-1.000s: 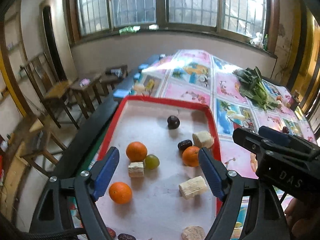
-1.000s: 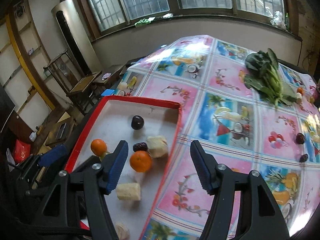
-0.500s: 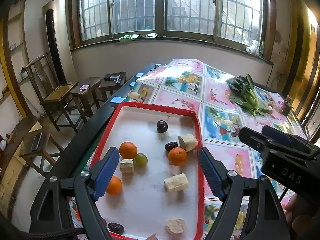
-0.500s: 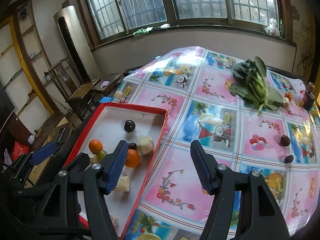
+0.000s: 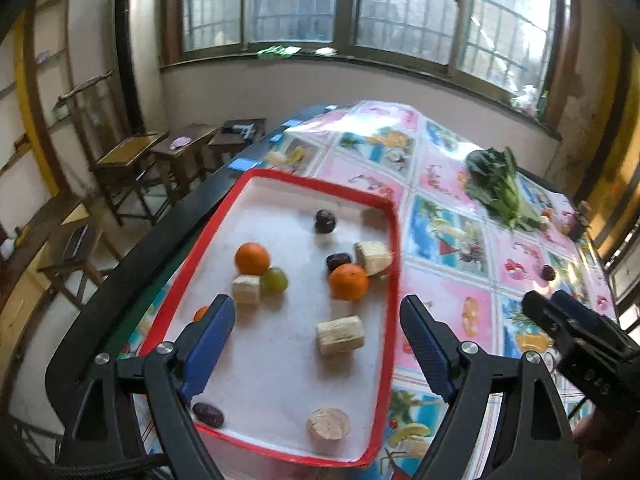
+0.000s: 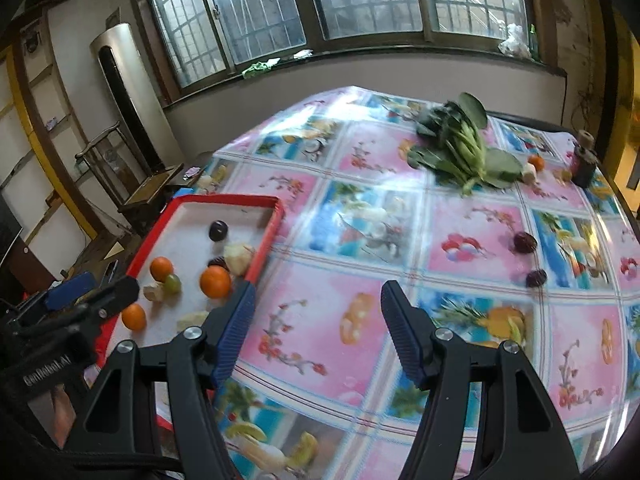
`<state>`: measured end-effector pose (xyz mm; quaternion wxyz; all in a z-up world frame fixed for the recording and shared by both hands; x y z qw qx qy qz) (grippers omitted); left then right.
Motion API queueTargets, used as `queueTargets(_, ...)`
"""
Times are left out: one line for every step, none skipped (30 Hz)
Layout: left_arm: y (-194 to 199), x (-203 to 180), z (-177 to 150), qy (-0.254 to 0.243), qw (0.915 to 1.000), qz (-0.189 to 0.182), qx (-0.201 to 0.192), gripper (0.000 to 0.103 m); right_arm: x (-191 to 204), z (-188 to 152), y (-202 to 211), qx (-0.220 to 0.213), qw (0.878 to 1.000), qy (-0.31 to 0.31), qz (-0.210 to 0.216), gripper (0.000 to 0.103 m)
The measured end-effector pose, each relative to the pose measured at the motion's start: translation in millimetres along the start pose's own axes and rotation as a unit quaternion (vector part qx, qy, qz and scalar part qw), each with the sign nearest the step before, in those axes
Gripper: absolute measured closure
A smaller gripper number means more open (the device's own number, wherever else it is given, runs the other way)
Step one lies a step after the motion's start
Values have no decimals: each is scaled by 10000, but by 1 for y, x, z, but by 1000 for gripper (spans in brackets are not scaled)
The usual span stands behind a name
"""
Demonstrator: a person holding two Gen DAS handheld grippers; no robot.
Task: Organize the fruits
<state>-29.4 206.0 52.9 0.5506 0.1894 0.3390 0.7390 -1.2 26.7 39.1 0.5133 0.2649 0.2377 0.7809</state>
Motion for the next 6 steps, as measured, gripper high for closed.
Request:
queueTargets(1, 2, -1, 8, 10000, 59, -3, 18, -1, -1, 1, -15, 10000, 12, -5, 37)
queueTargets(5, 3, -2, 19, 9999, 120, -48, 19, -2, -2, 2, -18, 10000, 25, 12, 37)
queueTargets(10, 5, -2, 20, 9998, 162, -116, 19, -3, -3, 3, -15, 10000, 31, 29, 37)
queueTargets(16, 5, -2, 13, 9996, 184, -197, 19, -2, -3, 4, -15, 10000, 31, 59, 37)
queueTargets(24, 5, -2, -2, 9994, 179, -309, 18, -2, -2, 7, -19, 10000, 10, 81, 37)
queueTargets(29, 5, -1, -26, 9991, 185, -375, 18, -1, 0, 12, -50, 9999, -40, 91, 37)
Point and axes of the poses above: each gripper's, at about its wrist camera, not at the fingertips, and y roughly against the way its jaws point, x to its left, z to its top, the point moved 6 cm from there along -y, roughly the way its jaws point, and after that the axes turned 3 degrees about y, right-handed, at the moved point
